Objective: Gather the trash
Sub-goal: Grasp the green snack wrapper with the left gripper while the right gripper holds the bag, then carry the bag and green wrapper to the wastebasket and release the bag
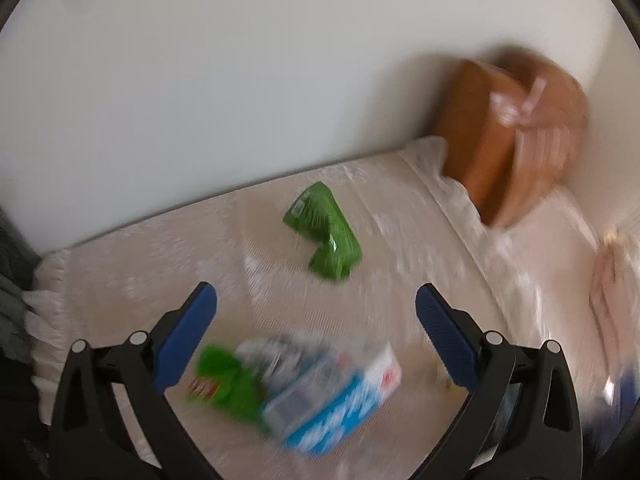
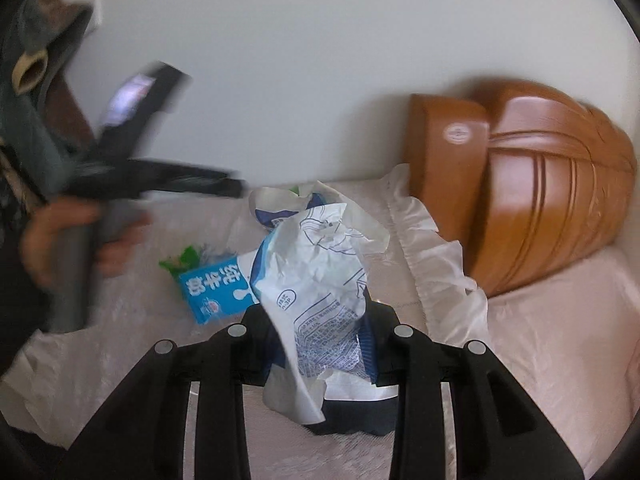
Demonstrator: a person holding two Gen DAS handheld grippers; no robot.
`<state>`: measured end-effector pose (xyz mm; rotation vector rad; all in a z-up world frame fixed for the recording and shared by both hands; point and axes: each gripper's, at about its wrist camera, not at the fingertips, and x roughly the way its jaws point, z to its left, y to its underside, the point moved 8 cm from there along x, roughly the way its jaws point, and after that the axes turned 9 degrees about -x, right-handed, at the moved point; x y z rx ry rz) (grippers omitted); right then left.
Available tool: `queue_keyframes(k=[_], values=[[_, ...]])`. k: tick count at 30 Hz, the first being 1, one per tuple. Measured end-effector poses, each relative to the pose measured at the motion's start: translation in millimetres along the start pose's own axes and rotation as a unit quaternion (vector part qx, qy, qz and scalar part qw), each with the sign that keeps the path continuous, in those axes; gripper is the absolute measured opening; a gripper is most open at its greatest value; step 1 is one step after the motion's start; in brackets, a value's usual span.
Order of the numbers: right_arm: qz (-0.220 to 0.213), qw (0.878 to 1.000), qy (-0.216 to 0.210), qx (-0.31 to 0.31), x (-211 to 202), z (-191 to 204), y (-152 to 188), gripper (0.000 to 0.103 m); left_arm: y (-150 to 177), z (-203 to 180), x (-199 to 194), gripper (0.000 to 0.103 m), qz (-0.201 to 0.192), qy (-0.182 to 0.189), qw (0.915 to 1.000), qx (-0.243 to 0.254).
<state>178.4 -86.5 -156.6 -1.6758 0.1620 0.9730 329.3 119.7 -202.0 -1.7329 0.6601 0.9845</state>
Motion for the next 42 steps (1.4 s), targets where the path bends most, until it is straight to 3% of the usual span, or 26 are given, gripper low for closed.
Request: queue_keyframes(k=[3,6,8,15,19,24,29,32,38,42], values=[[-0.008,1.0,0.007,0.026,-7.4,-6.0,6.6,0.034,-17.1,-7.9,41.6,0.095,0.018,-0.027,0.9993,-0.021],[-0.012,0.999,0.011,0.051,-11.9,-13.6,17.0,0.034,-28.2,-9.9,81.0,0.095,0.028,-0.084,0.9959,-0.018],[-0.01,0.998,0.01,0.064,-12.2,-18.3,24.3,0.035,-30.2,-9.9,104.2,0.088,0.048,-0.103,0.9932,-0.027],[-0.003,0.996,0.009,0.089,-6.2,-31.6,38.2,0.035,-28.4,-13.4,145.4,0.072,0.1,-0.117,0.9868,-0.051],[0.001,0.995,0.009,0.1,-5.0,-36.4,43.6,0.035,-22.0,-18.8,155.2,0.048,0.119,-0.113,0.9853,-0.047],[0.004,0.995,0.014,0.102,-10.6,-35.3,48.2,0.035,-16.9,-22.9,152.3,0.036,0.119,-0.105,0.9862,-0.046],[-0.001,0.994,0.024,0.106,-24.3,-35.7,49.7,0.035,-25.6,-21.2,130.6,0.035,0.099,-0.091,0.9901,-0.037],[-0.009,0.993,0.032,0.113,-35.5,-37.8,51.6,0.035,-30.2,-30.9,94.6,0.035,0.07,-0.076,0.9946,-0.016],[-0.025,0.99,0.053,0.127,-69.1,-42.3,58.5,0.035,-14.1,-50.3,-8.4,0.035,0.001,-0.026,0.9987,0.044],[-0.031,0.988,0.07,0.133,-101.9,-45.1,72.1,0.035,30.1,-73.7,-85.2,0.035,-0.029,0.008,0.9943,0.102]])
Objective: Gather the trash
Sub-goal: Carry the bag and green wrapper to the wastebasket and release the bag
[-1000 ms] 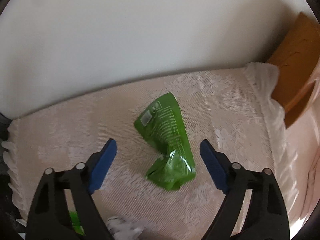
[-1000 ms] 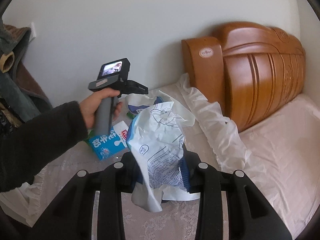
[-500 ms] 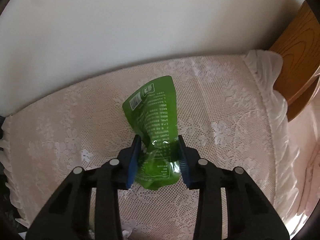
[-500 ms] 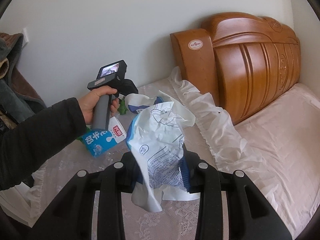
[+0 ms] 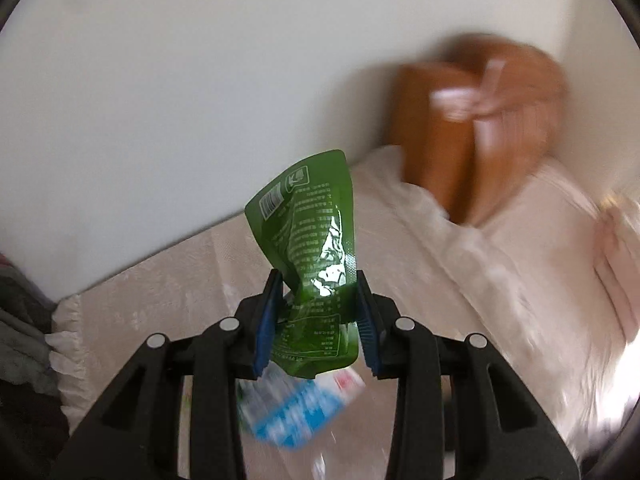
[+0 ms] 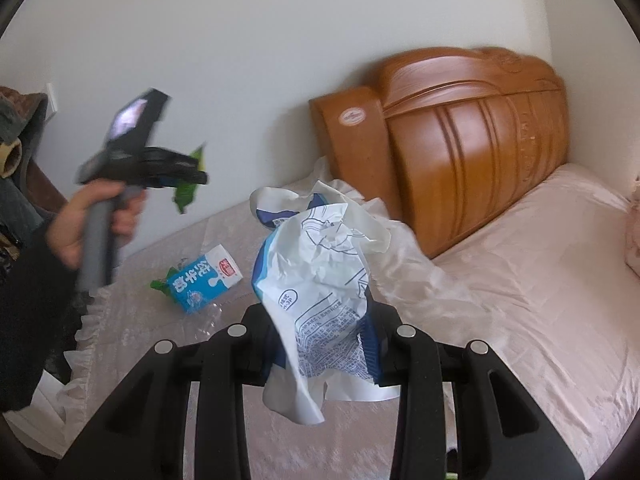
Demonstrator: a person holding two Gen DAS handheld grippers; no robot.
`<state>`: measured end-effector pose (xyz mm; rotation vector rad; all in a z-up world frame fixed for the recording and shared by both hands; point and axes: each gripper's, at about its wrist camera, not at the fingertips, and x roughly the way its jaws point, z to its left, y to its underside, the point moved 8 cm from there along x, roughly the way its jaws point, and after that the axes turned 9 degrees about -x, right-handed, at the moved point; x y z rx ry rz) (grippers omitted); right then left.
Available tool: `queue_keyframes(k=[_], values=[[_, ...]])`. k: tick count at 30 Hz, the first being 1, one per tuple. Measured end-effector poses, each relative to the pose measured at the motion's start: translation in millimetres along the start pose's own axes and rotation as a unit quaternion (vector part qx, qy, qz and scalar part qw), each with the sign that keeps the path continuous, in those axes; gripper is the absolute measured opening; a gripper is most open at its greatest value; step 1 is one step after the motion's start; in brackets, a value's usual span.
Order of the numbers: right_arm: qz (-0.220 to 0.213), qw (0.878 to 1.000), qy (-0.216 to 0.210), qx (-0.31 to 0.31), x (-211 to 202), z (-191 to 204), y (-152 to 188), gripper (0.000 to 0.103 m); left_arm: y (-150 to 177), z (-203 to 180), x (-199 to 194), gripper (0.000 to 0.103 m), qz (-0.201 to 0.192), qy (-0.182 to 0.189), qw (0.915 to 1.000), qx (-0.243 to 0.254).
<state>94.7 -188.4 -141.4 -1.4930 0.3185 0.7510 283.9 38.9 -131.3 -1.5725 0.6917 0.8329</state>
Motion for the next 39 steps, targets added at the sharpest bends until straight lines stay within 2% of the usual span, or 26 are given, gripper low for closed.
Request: queue_keyframes(k=[4,8,11,14,18,21,24,26,32,34,36,38,39], values=[[-0.003,1.0,0.02,0.01,-43.7,-13.6,21.7,0.035,50.4,-36.5,-60.7,0.035,0.007,0.051,0.9977,0.044],[-0.001,0.999,0.047,0.021,-87.5,-28.5,48.6,0.035,104.3,-79.2,-112.3,0.036,0.003,0.103,0.991,0.085],[0.008,0.997,0.069,0.037,-118.8,-43.2,76.4,0.035,149.5,-118.4,-138.9,0.036,0.005,0.14,0.983,0.119],[0.021,0.994,0.086,0.061,-142.4,-57.7,106.4,0.035,199.4,-152.9,-159.2,0.036,0.023,0.179,0.971,0.157],[0.042,0.99,0.106,0.083,-163.0,-72.8,143.6,0.035,247.5,-180.7,-166.3,0.036,0.059,0.212,0.9558,0.195],[0.06,0.986,0.118,0.101,-173.0,-83.1,172.6,0.035,272.7,-195.1,-171.2,0.036,0.072,0.222,0.947,0.221],[0.076,0.983,0.119,0.119,-170.4,-89.6,196.3,0.037,289.8,-207.1,-173.2,0.036,0.076,0.225,0.9413,0.24],[0.104,0.979,0.119,0.131,-156.9,-95.7,223.9,0.037,298.4,-211.4,-174.0,0.036,0.081,0.227,0.9382,0.249],[0.185,0.961,0.09,0.182,-86.5,-100.8,307.8,0.038,312.6,-215.5,-170.0,0.036,0.09,0.217,0.9353,0.264],[0.232,0.949,0.087,0.196,-62.6,-102.5,338.0,0.065,316.1,-215.3,-169.8,0.036,0.093,0.213,0.9354,0.266],[0.254,0.941,0.09,0.202,-54.7,-103.2,354.2,0.075,320.1,-215.5,-168.4,0.036,0.097,0.209,0.9356,0.267],[0.264,0.938,0.097,0.204,-59.8,-106.6,362.1,0.079,326.7,-215.9,-164.3,0.036,0.108,0.207,0.9345,0.269],[0.259,0.938,0.106,0.206,-66.7,-109.9,360.9,0.088,329.3,-216.8,-162.8,0.036,0.112,0.205,0.934,0.27]])
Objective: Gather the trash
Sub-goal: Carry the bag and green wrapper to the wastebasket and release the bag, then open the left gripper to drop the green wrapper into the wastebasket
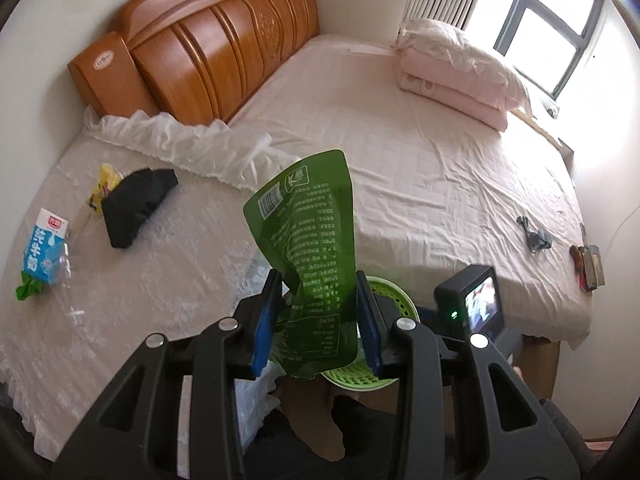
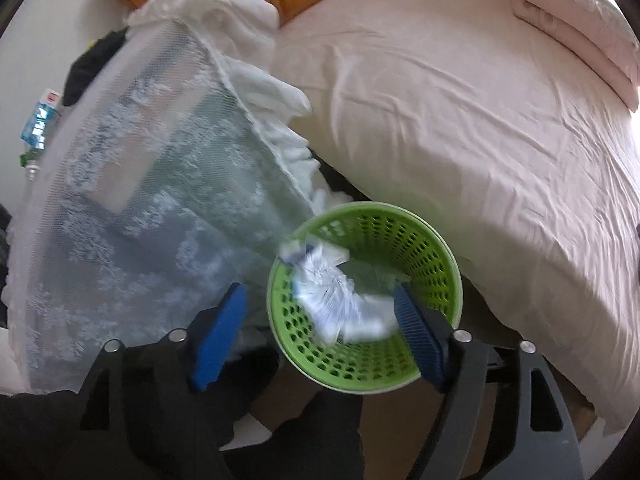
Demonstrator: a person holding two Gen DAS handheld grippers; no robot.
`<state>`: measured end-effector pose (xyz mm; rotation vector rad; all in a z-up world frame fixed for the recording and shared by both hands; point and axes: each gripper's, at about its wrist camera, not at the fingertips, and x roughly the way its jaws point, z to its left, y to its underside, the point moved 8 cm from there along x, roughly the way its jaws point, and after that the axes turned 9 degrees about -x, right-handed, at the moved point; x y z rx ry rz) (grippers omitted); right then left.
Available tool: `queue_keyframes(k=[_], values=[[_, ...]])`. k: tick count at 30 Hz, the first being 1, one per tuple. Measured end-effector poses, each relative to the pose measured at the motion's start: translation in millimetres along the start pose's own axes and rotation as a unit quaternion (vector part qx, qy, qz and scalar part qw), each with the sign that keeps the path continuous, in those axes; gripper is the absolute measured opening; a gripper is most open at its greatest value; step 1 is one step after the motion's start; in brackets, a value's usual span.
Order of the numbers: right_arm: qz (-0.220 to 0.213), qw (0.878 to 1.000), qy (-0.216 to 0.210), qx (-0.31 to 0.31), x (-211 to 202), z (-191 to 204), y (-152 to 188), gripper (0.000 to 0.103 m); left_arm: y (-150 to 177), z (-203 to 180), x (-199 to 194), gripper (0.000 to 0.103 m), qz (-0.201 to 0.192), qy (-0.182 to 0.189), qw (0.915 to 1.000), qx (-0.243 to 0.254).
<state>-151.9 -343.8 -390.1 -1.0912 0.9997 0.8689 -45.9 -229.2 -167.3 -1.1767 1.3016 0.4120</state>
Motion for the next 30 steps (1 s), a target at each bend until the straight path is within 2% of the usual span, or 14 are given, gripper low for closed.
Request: queue_keyframes(k=[1,2,5,10,11,12,14,17,22,30], values=[[-0.008,1.0,0.004,0.006,-6.1,-3.5,-0.7,0.095,1.9,-1.9,3.5,0.036,0.005,-0.001,1.0,0.0],[-0.019,1.0,0.008,0.014,-13.7,-8.3,-1.8,0.097,5.3,-3.8,9.5,0.036,0.012,-0.003,0.9999,0.001],[-0.04,0.998,0.017,0.041,-38.4,-31.4,-2.9,0.098,16.5,-11.3,27.8,0.036,0.04,0.002,0.9992,0.003],[-0.082,0.992,0.059,0.077,-87.1,-81.1,-12.3,0.1,33.4,-35.2,54.7,0.036,0.076,0.018,0.9968,0.018],[-0.089,0.991,0.065,0.081,-93.7,-88.4,-12.3,0.1,35.4,-39.8,57.1,0.038,0.079,0.022,0.9963,0.023],[-0.097,0.989,0.074,0.087,-103.5,-97.5,-13.0,0.101,39.7,-49.2,61.5,0.043,0.086,0.03,0.9953,0.035],[-0.104,0.987,0.083,0.094,-113.1,-110.3,-13.1,0.101,44.7,-61.4,65.2,0.078,0.09,0.033,0.994,0.053],[-0.116,0.984,0.087,0.106,-125.6,-123.9,-14.4,0.101,48.5,-81.4,61.8,0.092,0.076,0.045,0.9926,0.083],[-0.126,0.982,0.093,0.105,-133.3,-129.4,-21.3,0.101,47.5,-97.2,58.7,0.095,0.066,0.043,0.9909,0.109],[-0.131,0.985,0.087,0.074,-133.2,-115.3,-39.5,0.101,38.3,-88.2,51.1,0.095,0.051,0.04,0.9932,0.096]])
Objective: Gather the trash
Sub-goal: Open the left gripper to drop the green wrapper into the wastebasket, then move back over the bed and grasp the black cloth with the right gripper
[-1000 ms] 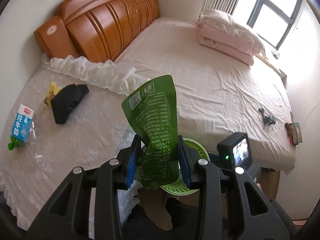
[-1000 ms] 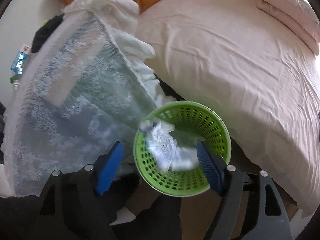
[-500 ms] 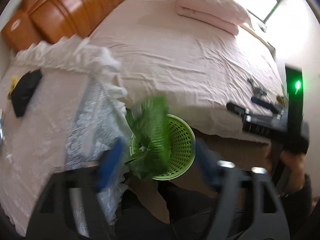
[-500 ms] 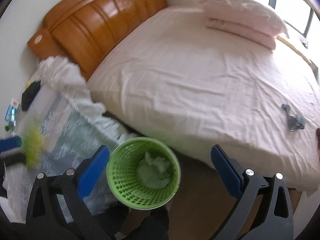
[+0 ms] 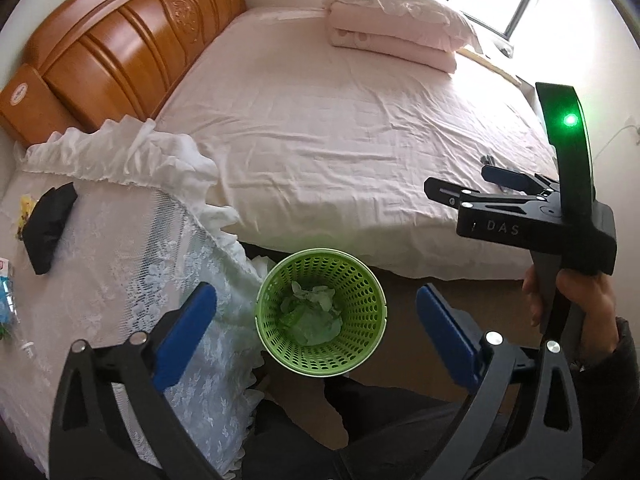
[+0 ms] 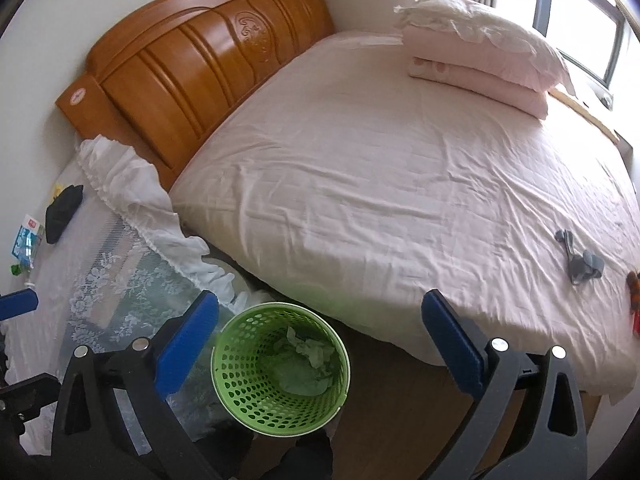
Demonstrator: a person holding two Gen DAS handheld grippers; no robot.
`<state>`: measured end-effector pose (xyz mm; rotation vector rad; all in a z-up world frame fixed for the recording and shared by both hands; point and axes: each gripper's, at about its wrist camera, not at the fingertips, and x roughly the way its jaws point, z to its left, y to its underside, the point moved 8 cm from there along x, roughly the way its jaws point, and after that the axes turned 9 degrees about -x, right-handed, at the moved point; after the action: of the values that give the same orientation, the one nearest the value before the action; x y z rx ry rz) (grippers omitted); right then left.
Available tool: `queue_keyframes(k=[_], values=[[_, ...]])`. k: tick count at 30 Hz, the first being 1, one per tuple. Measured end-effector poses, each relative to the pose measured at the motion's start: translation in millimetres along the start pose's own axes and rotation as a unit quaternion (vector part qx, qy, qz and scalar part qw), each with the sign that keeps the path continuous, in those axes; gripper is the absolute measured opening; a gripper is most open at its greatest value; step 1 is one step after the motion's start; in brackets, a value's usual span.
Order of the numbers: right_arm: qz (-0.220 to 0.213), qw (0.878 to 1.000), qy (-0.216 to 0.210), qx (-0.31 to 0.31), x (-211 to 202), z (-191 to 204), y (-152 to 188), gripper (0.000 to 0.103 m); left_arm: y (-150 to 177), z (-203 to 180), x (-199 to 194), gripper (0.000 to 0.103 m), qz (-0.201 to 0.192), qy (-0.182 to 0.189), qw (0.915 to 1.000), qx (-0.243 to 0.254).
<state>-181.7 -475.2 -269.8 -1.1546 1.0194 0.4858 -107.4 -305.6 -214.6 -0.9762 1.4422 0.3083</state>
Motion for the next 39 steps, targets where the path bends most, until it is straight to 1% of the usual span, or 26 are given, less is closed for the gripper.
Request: queue_keyframes(k=[3,8,12,14,17,19,22,23,24,27,29,31,35,39], values=[[-0.002,1.0,-0.008,-0.012,1.8,11.7,-8.6,0.101,-2.7,10.3,-2.4,0.095,-0.004,-0.016,0.9998,-0.008],[-0.009,0.999,-0.015,-0.033,0.8,34.6,-23.2,0.101,-5.6,31.6,-11.4,0.095,-0.015,-0.029,0.999,-0.03],[-0.018,0.998,-0.034,-0.056,-1.6,65.7,-38.9,0.101,-8.9,65.2,-31.0,0.095,-0.043,-0.056,0.9956,-0.062],[-0.024,0.996,-0.048,-0.074,-1.9,89.2,-49.1,0.101,-8.7,88.8,-42.3,0.095,-0.056,-0.074,0.9924,-0.082],[-0.033,0.992,-0.072,-0.103,-0.6,130.1,-64.7,0.101,-3.5,132.8,-62.7,0.095,-0.074,-0.106,0.984,-0.123],[-0.038,0.987,-0.091,-0.124,1.2,161.5,-75.0,0.101,2.8,163.1,-75.8,0.095,-0.083,-0.128,0.9768,-0.15],[-0.042,0.98,-0.118,-0.152,4.3,206.3,-87.8,0.101,13.9,209.3,-95.6,0.095,-0.097,-0.164,0.9631,-0.19],[-0.043,0.977,-0.129,-0.163,6.2,225.2,-93.0,0.101,18.1,219.7,-99.8,0.095,-0.099,-0.17,0.9598,-0.2],[-0.044,0.975,-0.134,-0.169,7.4,235.1,-95.2,0.101,23.8,235.7,-105.8,0.095,-0.102,-0.178,0.9547,-0.216],[-0.042,0.965,-0.161,-0.202,15.2,287.0,-106.4,0.101,35.4,273.2,-117.5,0.095,-0.109,-0.186,0.9422,-0.256],[-0.038,0.96,-0.169,-0.22,21.5,312.9,-111.8,0.101,43.1,294.2,-125.0,0.095,-0.113,-0.19,0.9338,-0.281],[-0.034,0.953,-0.182,-0.24,29.1,344.5,-118.2,0.101,50.0,306.5,-129.8,0.095,-0.117,-0.194,0.9276,-0.297],[-0.025,0.941,-0.188,-0.279,51.4,399.8,-129.3,0.101,59.3,327.8,-135.5,0.095,-0.121,-0.197,0.918,-0.322],[-0.006,0.938,-0.188,-0.292,78.5,431.6,-135.5,0.101,66.7,339.6,-135.4,0.095,-0.118,-0.199,0.9134,-0.335]])
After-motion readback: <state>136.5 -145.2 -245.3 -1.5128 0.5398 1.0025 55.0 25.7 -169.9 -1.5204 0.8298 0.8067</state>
